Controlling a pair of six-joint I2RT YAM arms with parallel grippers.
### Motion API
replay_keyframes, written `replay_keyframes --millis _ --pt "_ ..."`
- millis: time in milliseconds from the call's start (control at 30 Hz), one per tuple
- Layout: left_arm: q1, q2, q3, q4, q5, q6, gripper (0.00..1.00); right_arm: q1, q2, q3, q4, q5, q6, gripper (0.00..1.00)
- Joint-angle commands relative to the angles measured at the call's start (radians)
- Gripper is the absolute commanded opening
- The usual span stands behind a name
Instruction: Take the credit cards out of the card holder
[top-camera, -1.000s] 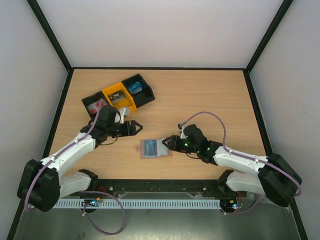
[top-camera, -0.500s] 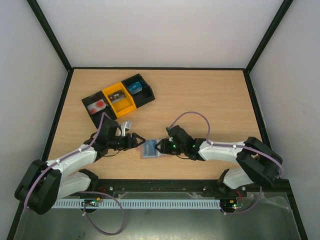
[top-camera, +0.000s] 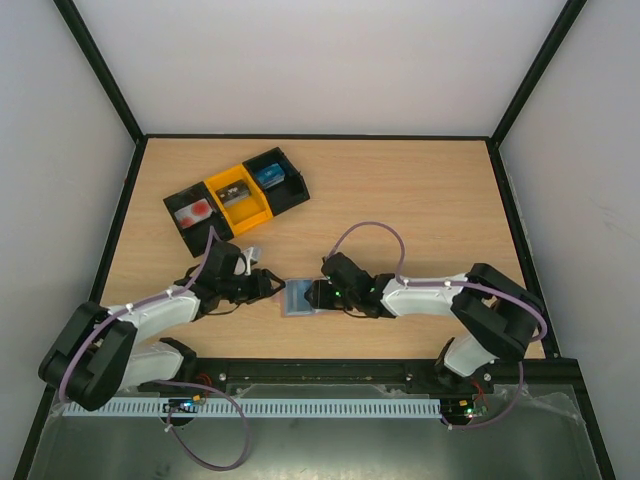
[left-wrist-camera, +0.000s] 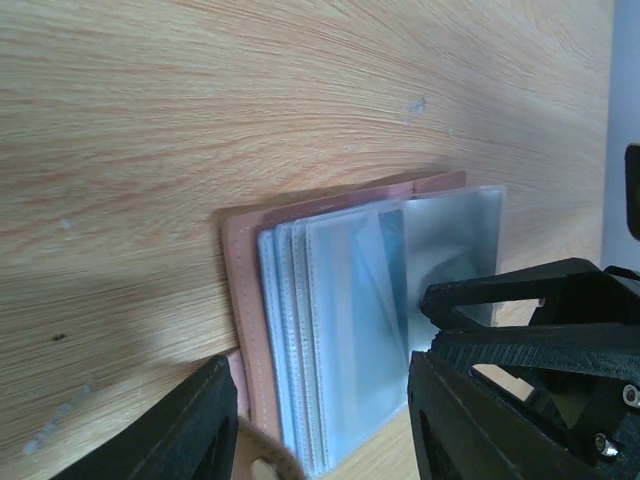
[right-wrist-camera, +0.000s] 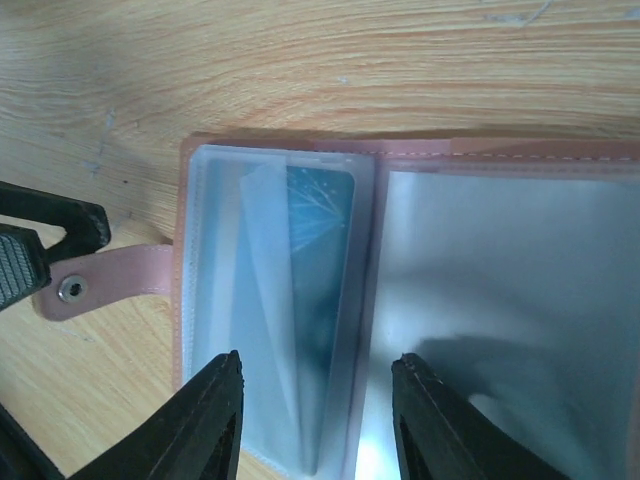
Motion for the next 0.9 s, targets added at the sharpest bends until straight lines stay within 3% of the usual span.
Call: replay_keyframes --millis 0,267,500,867 --pt "-0.003 -0.003 0.006 -0.027 -0.037 0.015 0.47 0.011 0.029 0.016 -0.028 0.033 -0.021 0.41" --pt "-0.003 -0.059 0.045 -0.144 -0.126 0.059 0.44 0.06 0.076 0.073 -0.131 0.149 -0.053 0.45" --pt "-0.006 -0.126 0.059 -0.166 -0.109 0.029 0.44 0.066 0.072 0.051 -0.151 0.234 -0.038 0.36" --pt "-0.077 -0.162 0.098 -0.175 -0.138 -0.031 0.45 0.065 0.055 -0.019 -0.073 0.236 -0.016 0.18"
